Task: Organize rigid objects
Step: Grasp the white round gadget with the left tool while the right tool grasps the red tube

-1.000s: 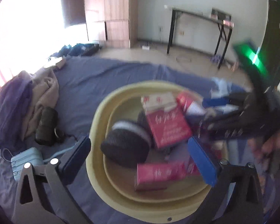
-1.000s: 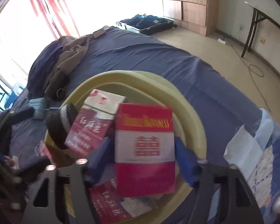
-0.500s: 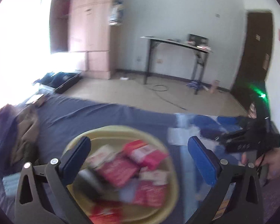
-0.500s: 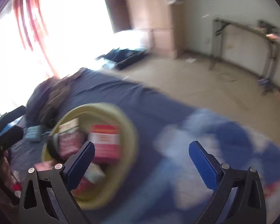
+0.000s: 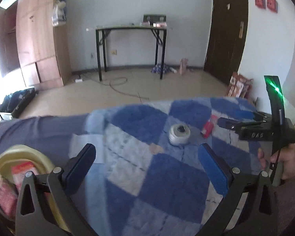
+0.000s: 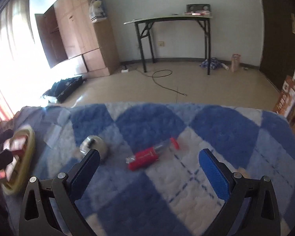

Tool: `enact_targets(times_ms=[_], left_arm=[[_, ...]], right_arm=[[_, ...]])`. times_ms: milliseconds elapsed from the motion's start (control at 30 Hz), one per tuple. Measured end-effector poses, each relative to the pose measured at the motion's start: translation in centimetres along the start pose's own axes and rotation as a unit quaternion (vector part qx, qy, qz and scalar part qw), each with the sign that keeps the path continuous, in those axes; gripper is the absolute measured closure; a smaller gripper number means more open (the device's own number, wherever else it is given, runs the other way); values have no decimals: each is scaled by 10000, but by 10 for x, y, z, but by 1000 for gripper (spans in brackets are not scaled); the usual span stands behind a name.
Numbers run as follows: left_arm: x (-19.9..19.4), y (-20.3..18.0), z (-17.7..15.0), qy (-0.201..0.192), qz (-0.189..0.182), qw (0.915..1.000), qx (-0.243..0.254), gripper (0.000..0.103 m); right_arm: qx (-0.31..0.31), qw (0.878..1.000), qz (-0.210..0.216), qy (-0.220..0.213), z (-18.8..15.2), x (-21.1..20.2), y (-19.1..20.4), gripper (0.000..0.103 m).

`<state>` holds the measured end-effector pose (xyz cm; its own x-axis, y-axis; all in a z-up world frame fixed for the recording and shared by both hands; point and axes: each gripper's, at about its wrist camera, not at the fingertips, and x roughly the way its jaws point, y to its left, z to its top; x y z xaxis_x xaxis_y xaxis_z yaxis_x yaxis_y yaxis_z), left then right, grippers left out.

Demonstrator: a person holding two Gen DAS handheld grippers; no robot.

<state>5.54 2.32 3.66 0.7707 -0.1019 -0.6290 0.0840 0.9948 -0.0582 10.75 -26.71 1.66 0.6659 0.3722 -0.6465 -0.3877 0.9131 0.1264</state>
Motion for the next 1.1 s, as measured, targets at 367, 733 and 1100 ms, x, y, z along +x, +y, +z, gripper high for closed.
enact_targets(times_ms=[367,733,1100], left_arm=[[125,-41,3,675,-120,9975,-153,0],[129,-25,2,512,-268,9983,-124,1],[138,-52,6,459,-295,9973,481,51]], right_arm=[[-791,9960,-32,405,0,63,-14,1],[-803,9953,-179,506,1,72,-15,0],[-932,9940,-428,393,0,73,-3,18]])
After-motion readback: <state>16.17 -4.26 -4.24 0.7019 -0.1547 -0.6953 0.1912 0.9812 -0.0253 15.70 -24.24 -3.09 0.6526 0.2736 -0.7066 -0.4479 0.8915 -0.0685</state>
